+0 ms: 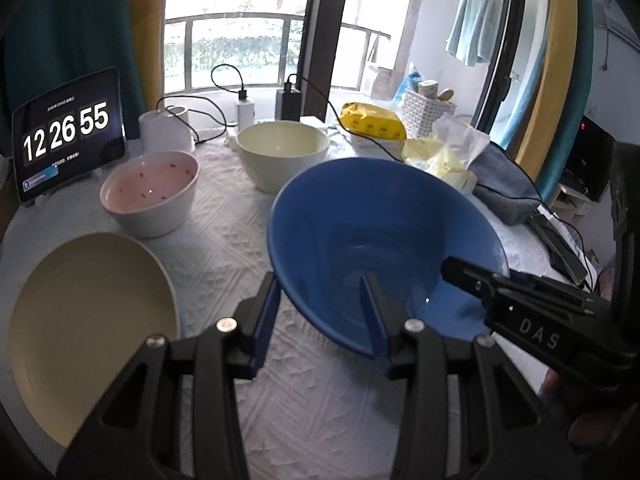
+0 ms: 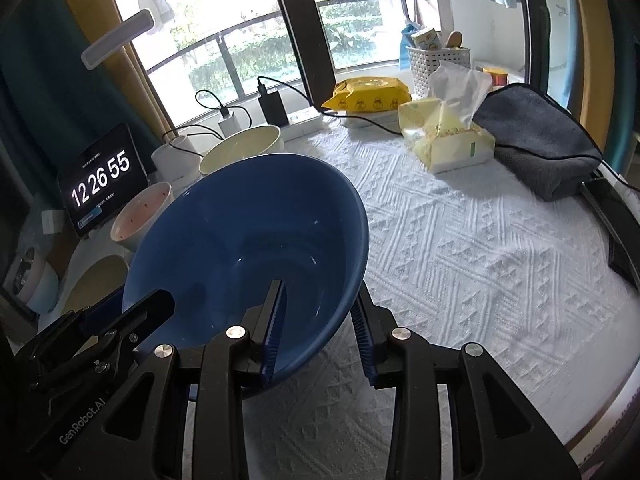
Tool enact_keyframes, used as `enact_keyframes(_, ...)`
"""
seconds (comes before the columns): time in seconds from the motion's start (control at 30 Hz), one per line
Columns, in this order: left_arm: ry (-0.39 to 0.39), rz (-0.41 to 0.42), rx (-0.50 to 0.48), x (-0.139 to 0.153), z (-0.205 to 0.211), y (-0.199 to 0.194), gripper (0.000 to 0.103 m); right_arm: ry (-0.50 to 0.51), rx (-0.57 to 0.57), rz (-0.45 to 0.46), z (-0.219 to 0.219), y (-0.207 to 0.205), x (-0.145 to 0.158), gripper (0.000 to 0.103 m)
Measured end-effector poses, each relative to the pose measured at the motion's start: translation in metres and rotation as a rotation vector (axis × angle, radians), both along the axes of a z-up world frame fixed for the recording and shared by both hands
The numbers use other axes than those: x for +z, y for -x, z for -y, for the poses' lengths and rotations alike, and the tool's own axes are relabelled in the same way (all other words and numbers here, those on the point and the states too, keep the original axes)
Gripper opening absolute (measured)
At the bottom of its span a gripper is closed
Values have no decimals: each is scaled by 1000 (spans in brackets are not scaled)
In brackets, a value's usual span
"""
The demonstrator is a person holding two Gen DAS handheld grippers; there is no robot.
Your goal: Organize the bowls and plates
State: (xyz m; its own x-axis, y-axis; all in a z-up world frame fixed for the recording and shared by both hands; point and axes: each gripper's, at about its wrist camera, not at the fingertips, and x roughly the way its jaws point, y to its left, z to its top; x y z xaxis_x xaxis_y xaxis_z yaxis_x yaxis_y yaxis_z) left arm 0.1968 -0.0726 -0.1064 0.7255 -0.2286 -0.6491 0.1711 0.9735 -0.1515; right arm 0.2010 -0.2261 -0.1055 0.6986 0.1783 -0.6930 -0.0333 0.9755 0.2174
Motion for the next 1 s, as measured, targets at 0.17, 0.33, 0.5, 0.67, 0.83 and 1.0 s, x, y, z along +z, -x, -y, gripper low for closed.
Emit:
enact_keyframes(0.17, -1, -17, 11, 1, -5, 1, 43, 6, 13, -14, -6, -1, 1, 36)
enact_keyframes(0.33, -1, -24, 14, 0, -7, 0, 43, 13, 22, -20, -10, -1, 1, 36)
enact_keyframes(0.5, -6, -6, 33, 5, -12, 0, 43, 17, 1, 6, -6, 1, 7, 37)
enact_keyframes(0.67, -13, 8, 49, 7, -18, -1, 44, 13, -16, 27, 0, 2, 14, 37)
enact_keyframes(0.83, -4, 19, 60, 11, -25, 0, 45, 20, -21, 39, 0, 3, 19, 37)
enact_keyframes(1.0, 4, 41, 75, 17, -34, 1, 45, 22, -27, 64, 0, 3, 28, 37)
